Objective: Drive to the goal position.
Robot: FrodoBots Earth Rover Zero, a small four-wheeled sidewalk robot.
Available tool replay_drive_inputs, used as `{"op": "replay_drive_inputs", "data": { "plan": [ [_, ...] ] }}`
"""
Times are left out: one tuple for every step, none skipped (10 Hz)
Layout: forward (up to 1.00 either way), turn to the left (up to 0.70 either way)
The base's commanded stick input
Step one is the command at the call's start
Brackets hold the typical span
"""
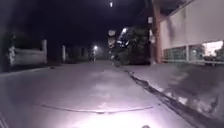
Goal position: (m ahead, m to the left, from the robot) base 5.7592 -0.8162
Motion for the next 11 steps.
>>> {"op": "replay_drive_inputs", "data": {
  "plan": [
    [0.70,0.01],
    [0.70,0.01],
    [0.70,0.01],
    [0.70,0.01],
    [0.70,0.01],
    [0.70,0.01],
    [0.70,0.01],
    [0.70,0.01],
    [0.70,0.01],
    [0.70,0.15],
    [0.70,0.27]
  ]
}}
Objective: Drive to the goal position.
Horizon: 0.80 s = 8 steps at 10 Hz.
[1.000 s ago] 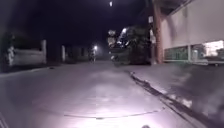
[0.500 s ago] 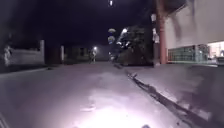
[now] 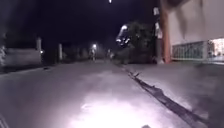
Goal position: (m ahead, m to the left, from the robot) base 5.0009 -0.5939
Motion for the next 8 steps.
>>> {"op": "replay_drive_inputs", "data": {
  "plan": [
    [0.70,0.04],
    [0.70,0.01],
    [0.70,0.01],
    [0.70,0.01],
    [0.70,0.01],
    [0.70,0.01],
    [0.70,0.01],
    [0.70,0.01]
  ]
}}
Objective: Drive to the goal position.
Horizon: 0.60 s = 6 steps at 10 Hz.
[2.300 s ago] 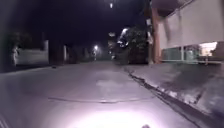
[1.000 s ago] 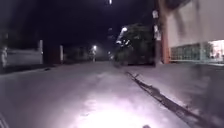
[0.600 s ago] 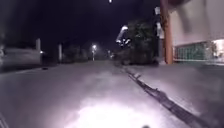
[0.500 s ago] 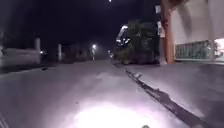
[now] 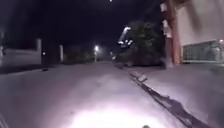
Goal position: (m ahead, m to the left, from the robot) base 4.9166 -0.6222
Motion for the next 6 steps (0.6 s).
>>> {"op": "replay_drive_inputs", "data": {
  "plan": [
    [0.70,0.01],
    [0.70,0.01],
    [0.70,0.01],
    [0.70,0.01],
    [0.70,0.01],
    [0.70,0.01]
  ]
}}
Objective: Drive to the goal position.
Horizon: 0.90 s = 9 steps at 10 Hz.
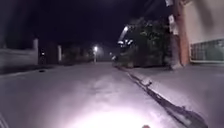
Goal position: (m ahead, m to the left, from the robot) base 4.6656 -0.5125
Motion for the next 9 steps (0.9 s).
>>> {"op": "replay_drive_inputs", "data": {
  "plan": [
    [0.70,0.01],
    [0.70,0.01],
    [0.70,0.01],
    [0.70,0.01],
    [0.70,0.01],
    [0.70,0.01],
    [0.70,0.01],
    [0.70,0.01],
    [0.70,0.01]
  ]
}}
